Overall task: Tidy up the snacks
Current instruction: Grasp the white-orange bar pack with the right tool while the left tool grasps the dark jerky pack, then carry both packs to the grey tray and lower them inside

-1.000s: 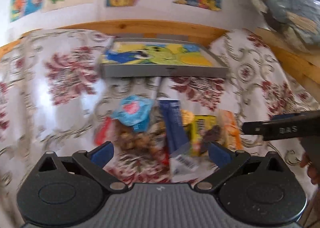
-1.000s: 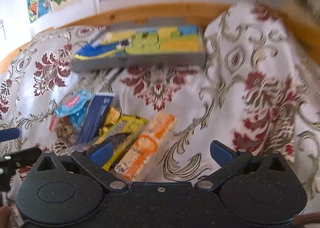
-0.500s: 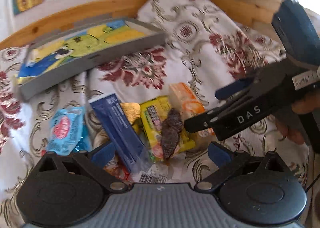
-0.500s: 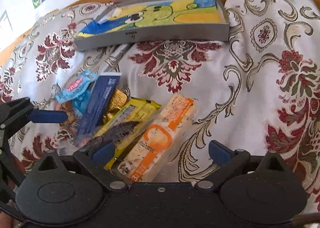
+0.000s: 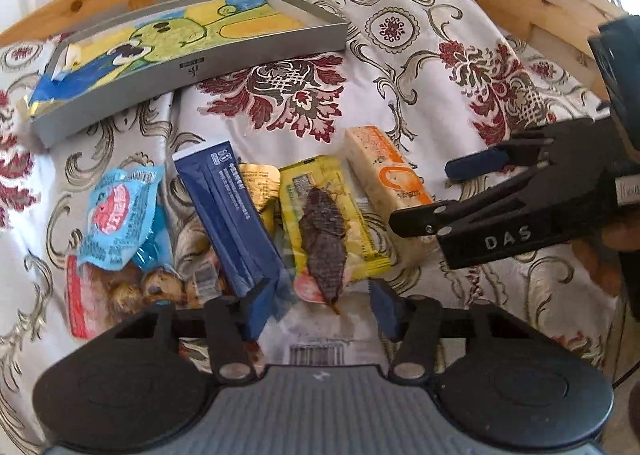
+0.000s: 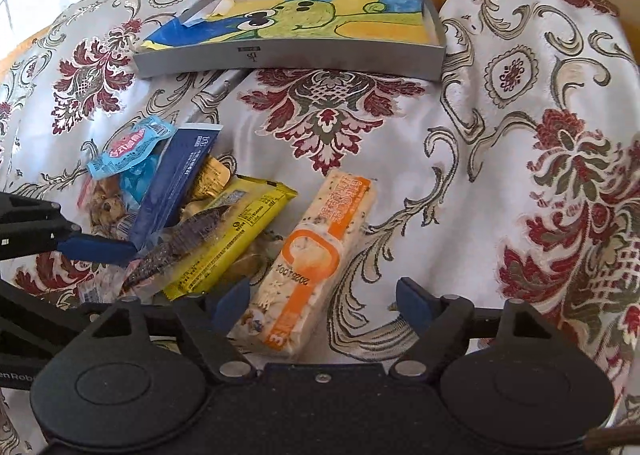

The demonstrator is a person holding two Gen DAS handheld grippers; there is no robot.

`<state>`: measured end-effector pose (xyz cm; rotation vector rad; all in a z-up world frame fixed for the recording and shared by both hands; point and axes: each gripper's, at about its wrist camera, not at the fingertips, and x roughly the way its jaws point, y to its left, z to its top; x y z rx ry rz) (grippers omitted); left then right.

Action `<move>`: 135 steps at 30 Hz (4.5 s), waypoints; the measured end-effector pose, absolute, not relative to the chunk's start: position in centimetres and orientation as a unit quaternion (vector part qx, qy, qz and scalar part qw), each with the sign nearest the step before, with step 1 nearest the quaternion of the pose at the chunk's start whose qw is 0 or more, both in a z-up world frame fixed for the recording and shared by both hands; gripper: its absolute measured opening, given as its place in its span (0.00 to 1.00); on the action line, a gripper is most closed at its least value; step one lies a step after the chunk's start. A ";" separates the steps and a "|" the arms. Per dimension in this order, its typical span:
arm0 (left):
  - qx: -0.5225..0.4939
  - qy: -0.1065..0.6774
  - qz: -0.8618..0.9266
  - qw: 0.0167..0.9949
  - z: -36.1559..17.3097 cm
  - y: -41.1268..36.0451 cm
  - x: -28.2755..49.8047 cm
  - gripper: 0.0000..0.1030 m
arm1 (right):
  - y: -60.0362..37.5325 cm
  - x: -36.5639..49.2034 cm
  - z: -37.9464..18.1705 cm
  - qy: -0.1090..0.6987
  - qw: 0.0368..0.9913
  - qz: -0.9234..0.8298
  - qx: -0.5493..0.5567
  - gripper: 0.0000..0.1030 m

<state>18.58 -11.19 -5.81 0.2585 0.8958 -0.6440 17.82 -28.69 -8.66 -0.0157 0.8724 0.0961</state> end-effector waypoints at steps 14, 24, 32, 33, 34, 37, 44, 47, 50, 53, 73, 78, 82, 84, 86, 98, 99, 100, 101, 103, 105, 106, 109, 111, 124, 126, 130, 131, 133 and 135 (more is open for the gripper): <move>0.078 0.454 -0.266 0.847 -5.8 -12.1 19.9 0.54 | -29.8 19.5 -9.9 0.420 0.903 0.046 0.073 0.71; 0.020 0.467 -0.249 0.848 -5.8 -11.2 19.6 0.51 | -29.0 19.3 -10.0 0.428 0.900 0.054 0.059 0.44; 0.011 0.465 -0.242 0.852 -5.6 -10.8 17.9 0.50 | -29.3 18.9 -9.7 0.427 0.900 0.057 0.074 0.39; 0.012 0.465 -0.242 0.851 -5.6 -10.8 17.7 0.50 | -29.2 18.8 -9.7 0.426 0.900 0.059 0.071 0.37; 0.015 0.466 -0.241 0.851 -5.7 -10.7 17.4 0.50 | -29.1 18.8 -9.7 0.425 0.901 0.061 0.066 0.37; 0.028 0.459 -0.233 0.857 -5.6 -10.7 16.4 0.49 | -28.2 18.3 -9.5 0.417 0.907 0.060 0.027 0.36; 0.043 0.444 -0.227 0.866 -5.1 -10.4 14.8 0.49 | -26.4 17.0 -9.0 0.383 0.920 0.050 -0.072 0.35; 0.061 0.438 -0.227 0.868 -5.0 -10.5 14.1 0.49 | -26.1 16.6 -8.9 0.370 0.922 0.043 -0.101 0.34; 0.081 0.432 -0.229 0.869 -4.9 -10.7 13.4 0.49 | -25.8 16.3 -8.8 0.363 0.923 0.040 -0.118 0.33; 0.098 0.419 -0.232 0.873 -4.9 -10.9 12.8 0.49 | -25.5 16.1 -8.9 0.359 0.924 0.037 -0.130 0.33; 0.238 0.312 -0.198 0.898 -4.5 -12.7 12.0 0.49 | -23.6 15.4 -9.4 0.309 0.917 0.013 -0.252 0.33; 0.242 0.287 -0.180 0.909 -4.1 -12.6 12.7 0.49 | -23.7 15.3 -9.0 0.286 0.920 0.004 -0.269 0.33; 0.239 0.274 -0.162 0.917 -3.7 -12.3 13.6 0.49 | -23.6 15.2 -8.9 0.267 0.921 0.000 -0.285 0.33; 0.241 0.265 -0.153 0.921 -3.4 -12.3 14.0 0.49 | -23.5 15.1 -8.8 0.255 0.921 -0.001 -0.293 0.33; 0.243 0.257 -0.146 0.924 -3.1 -12.1 14.3 0.49 | -23.3 15.1 -8.6 0.240 0.922 -0.002 -0.302 0.33; 0.193 0.182 -0.084 0.960 0.4 -12.6 20.0 0.49 | -23.1 19.5 -5.7 0.125 0.948 -0.008 -0.294 0.33; 0.187 0.175 -0.075 0.964 0.7 -12.7 20.7 0.49 | -23.1 20.2 -5.3 0.109 0.950 -0.010 -0.292 0.33; 0.180 0.167 -0.064 0.967 1.1 -12.8 21.5 0.49 | -23.0 20.7 -5.2 0.097 0.952 -0.012 -0.289 0.33; 0.174 0.161 -0.056 0.970 1.4 -12.9 22.3 0.49 | -23.0 21.4 -5.0 0.086 0.955 -0.014 -0.285 0.33; 0.153 0.153 -0.042 0.975 2.0 -12.9 24.0 0.49 | -23.2 22.7 -4.9 0.071 0.956 -0.015 -0.283 0.33; 0.133 0.152 -0.025 0.979 2.5 -13.0 25.9 0.49 | -23.3 23.8 -5.1 0.056 0.955 -0.016 -0.291 0.33; 0.123 0.151 -0.017 0.981 2.7 -13.1 27.0 0.49 | -23.3 24.3 -5.2 0.047 0.954 -0.017 -0.297 0.33; 0.104 0.148 0.003 0.984 2.9 -13.3 29.7 0.49 | -23.5 26.0 -5.4 0.021 0.949 -0.023 -0.313 0.33; 0.093 0.148 0.015 0.984 2.8 -13.5 31.5 0.49 | -23.7 27.2 -5.5 0.008 0.949 -0.028 -0.313 0.33; 0.079 0.180 0.013 0.980 -0.5 -15.6 38.0 0.49 | -24.4 33.9 -6.9 0.035 0.965 -0.017 -0.260 0.33; 0.085 0.187 0.008 0.979 -1.0 -16.0 38.4 0.49 | -24.5 34.4 -7.3 0.046 0.966 -0.013 -0.254 0.33; 0.087 0.211 0.007 0.974 -2.1 -16.4 39.3 0.50 | -25.2 35.4 -7.9 0.076 0.971 -0.007 -0.228 0.33; 0.081 0.221 0.006 0.972 -2.4 -16.3 39.6 0.50 | -25.4 35.6 -7.9 0.082 0.972 -0.005 -0.218 0.33; 0.065 0.237 0.008 0.969 -2.8 -16.1 40.0 0.50 | -25.8 35.9 -7.9 0.088 0.975 -0.007 -0.206 0.34; 0.048 0.256 0.003 0.965 -3.1 -15.8 40.4 0.51 | -26.2 36.3 -7.8 0.101 0.976 -0.002 -0.194 0.34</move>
